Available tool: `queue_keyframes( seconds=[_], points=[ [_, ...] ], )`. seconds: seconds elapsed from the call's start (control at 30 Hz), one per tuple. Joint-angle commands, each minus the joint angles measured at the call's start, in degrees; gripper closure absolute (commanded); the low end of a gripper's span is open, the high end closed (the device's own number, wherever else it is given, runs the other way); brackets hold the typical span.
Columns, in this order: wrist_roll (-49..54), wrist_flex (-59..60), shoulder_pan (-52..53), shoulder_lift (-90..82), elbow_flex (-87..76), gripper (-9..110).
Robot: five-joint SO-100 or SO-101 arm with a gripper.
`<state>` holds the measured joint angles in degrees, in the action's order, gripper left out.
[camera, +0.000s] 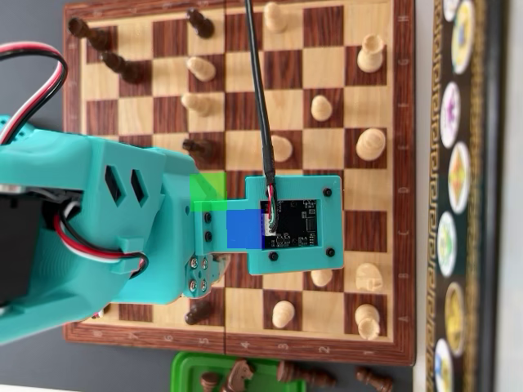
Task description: Play chess
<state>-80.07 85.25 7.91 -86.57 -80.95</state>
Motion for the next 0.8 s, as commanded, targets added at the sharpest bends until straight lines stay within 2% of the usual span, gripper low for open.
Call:
queue_keyframes(
  seconds=[0.0,0.77],
  points=[
    [-0.09,-0.62,0.35,1.05,0.44,85],
    [1.49,-1.32,0.79,6.94,1.05,85]
  ],
)
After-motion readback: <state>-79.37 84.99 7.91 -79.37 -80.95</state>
